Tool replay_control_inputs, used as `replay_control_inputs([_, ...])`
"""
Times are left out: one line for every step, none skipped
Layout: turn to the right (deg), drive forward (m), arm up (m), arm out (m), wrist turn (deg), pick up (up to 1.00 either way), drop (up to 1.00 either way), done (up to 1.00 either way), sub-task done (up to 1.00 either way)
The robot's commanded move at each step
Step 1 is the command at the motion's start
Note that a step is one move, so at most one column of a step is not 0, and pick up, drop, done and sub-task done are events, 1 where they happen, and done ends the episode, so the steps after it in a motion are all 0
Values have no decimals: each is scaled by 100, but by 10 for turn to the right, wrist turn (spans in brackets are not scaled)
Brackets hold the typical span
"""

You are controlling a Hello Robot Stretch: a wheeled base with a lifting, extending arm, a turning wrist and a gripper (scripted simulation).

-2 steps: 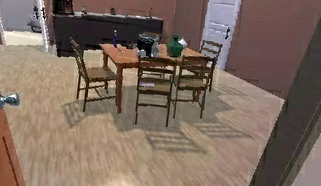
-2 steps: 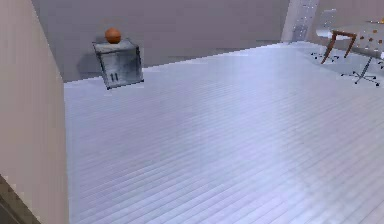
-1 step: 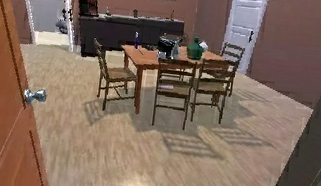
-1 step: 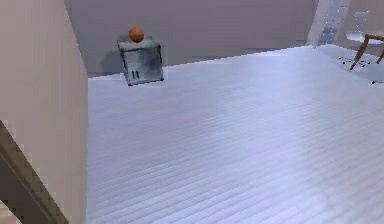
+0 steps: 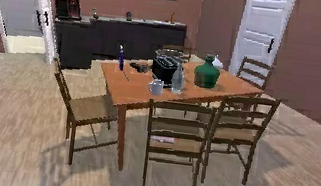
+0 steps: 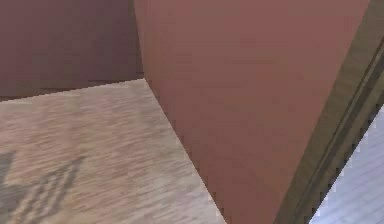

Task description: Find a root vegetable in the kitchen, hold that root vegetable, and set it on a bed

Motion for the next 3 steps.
replay_control_inputs([-150, 0, 0, 0, 0, 0, 0, 0, 0])
replay_control_inputs([0, 5, 0, 0, 0, 0, 0, 0, 0])
replay_control_inputs([-60, 0, 0, 0, 0, 0, 0, 0, 0])
